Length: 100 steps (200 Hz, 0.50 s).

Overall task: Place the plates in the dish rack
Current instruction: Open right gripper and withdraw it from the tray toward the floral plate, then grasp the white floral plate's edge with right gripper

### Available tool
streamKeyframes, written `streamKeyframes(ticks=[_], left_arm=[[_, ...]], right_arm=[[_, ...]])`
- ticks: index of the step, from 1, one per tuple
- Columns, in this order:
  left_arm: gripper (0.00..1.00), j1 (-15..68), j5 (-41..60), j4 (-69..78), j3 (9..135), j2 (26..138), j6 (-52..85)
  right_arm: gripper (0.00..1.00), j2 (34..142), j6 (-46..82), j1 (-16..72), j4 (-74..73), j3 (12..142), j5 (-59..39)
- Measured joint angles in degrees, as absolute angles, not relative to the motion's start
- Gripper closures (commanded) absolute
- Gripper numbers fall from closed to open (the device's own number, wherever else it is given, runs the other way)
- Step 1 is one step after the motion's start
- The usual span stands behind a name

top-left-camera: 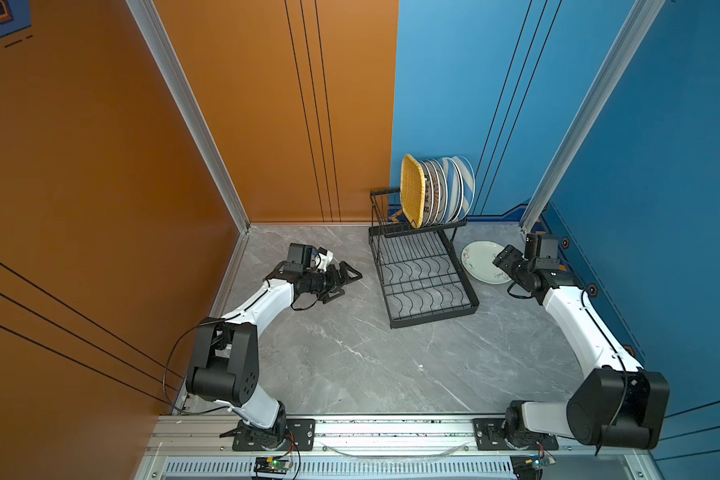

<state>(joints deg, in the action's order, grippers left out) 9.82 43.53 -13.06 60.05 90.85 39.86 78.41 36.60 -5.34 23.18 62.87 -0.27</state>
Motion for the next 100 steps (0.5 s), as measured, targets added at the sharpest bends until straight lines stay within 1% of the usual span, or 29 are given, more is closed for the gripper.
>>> streamKeyframes(ticks=[57,100], left_arm=[[0.0,10.6,43.0,-13.1,60.1,91.7,38.8],[0.0,11.5,42.4,-13.1,60.1,92.6,38.7]], right_arm=[[0.14,87.9,40.5,-14.5,19.8,59.7,-11.4],[0.14,93.6,41.9,-17.5,14.9,57.9,-16.3]])
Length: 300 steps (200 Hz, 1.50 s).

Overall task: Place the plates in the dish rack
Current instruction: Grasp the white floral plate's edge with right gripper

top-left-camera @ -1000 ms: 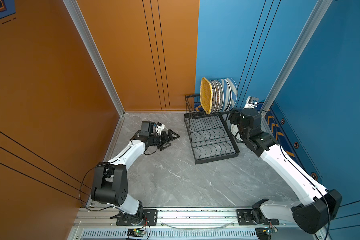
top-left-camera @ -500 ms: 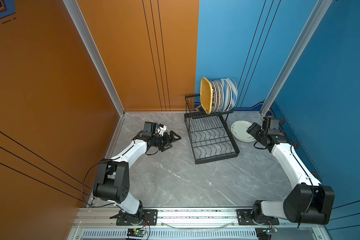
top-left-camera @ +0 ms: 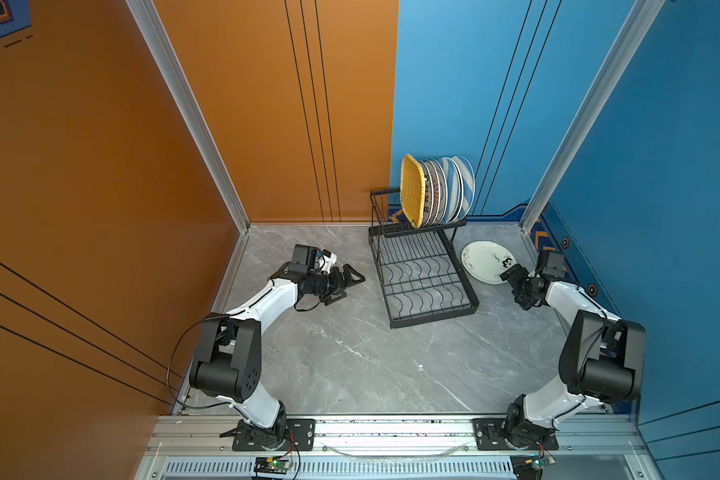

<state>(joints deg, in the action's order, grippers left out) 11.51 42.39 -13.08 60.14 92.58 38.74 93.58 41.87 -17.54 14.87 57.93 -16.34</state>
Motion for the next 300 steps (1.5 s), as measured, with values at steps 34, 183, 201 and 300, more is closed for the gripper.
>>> streamKeyframes(ticks=[34,183,201,300], left_arm=[[0.0,12.2,42.1,-13.1,60.2,92.8,38.7],[0.01,14.0,39.6,-13.1,60.7,94.3,38.8],[0.01,14.1,39.1,-13.1,60.7,94.3,38.8],[0.01,15.1,37.5,-13.1,60.7,94.3,39.0]], right_arm=[[0.14,96.8,42.6,-19.1,11.0,57.2,-19.6],[0.39,106.8,50.0,-22.2,-3.7,57.1,-27.2],[0.45,108.0,51.3,-22.2,-6.2,57.1,-28.2],[0.66,113.6,58.8,-22.4,-18.3,57.1,-30.5]])
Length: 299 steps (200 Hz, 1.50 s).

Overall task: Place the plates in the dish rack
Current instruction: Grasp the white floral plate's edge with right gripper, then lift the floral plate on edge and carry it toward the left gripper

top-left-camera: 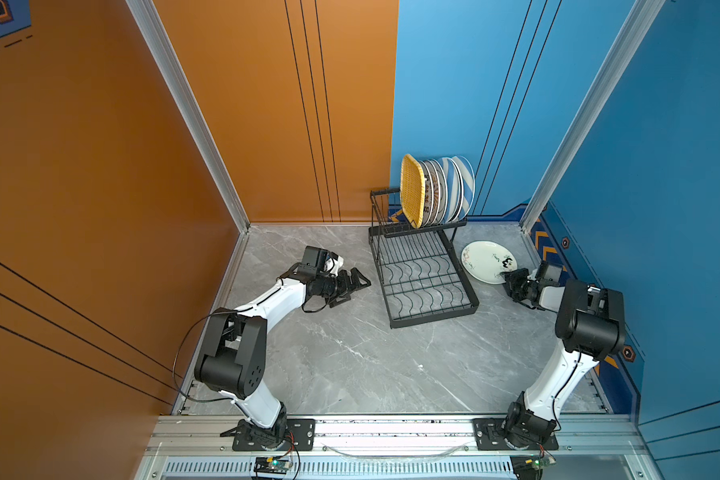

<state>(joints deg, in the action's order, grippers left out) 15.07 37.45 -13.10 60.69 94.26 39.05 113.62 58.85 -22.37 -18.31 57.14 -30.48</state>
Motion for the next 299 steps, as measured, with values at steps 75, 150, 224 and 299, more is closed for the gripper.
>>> streamKeyframes(ticks=[75,150,224,299], left_arm=[[0.01,15.1,37.0,-13.1,60.7,94.3,39.5],[0.02,15.1,37.0,-13.1,60.7,94.3,39.5],[0.02,15.1,37.2,-13.1,60.7,94.2,39.4],[0.02,15.1,39.3,-13.1,60.7,94.2,38.0]], right_arm=[[0.93,116.6,62.0,-22.5,-23.2,57.1,-31.6],[1.0,117.0,63.4,-22.5,-27.1,56.3,-32.2],[1.0,114.3,64.6,-22.9,-27.7,53.0,-32.4],[1.0,102.1,65.0,-24.0,-22.3,46.8,-32.0]])
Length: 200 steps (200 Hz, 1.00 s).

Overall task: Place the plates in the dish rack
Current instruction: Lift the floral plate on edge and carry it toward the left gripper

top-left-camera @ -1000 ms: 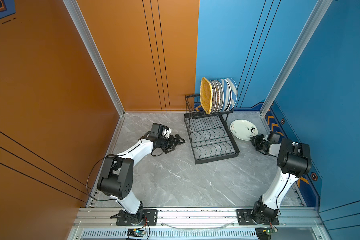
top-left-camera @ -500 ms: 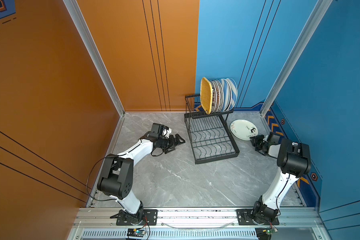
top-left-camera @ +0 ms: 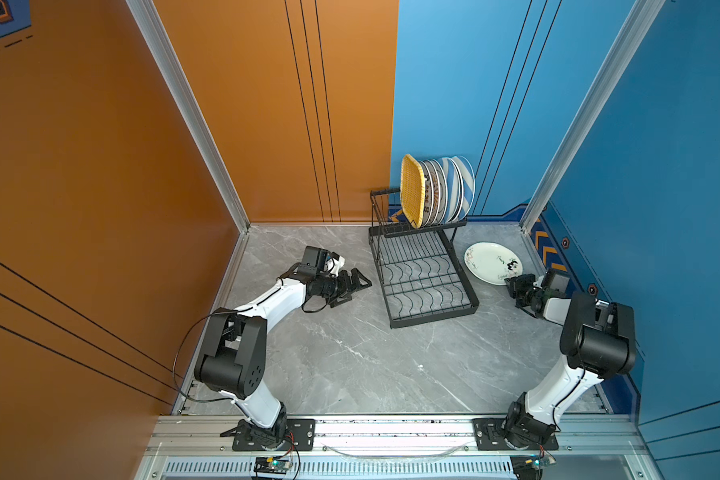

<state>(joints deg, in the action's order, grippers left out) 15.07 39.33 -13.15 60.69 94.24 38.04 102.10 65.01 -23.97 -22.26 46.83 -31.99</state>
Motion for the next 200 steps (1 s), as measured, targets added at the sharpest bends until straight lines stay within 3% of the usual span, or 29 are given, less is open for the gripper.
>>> streamKeyframes(ticks=[121,200], left_arm=[[0.02,16.1,43.7,-13.6,63.1,94.5,35.5],[0.01,18.7,47.7,-14.0,63.8,94.6,33.8]], right_arm=[[1.0,73.1,61.2,-24.2,-2.0,41.1,-31.7],[1.0,58.4,56.8,-15.3,13.6,38.9,-32.9]])
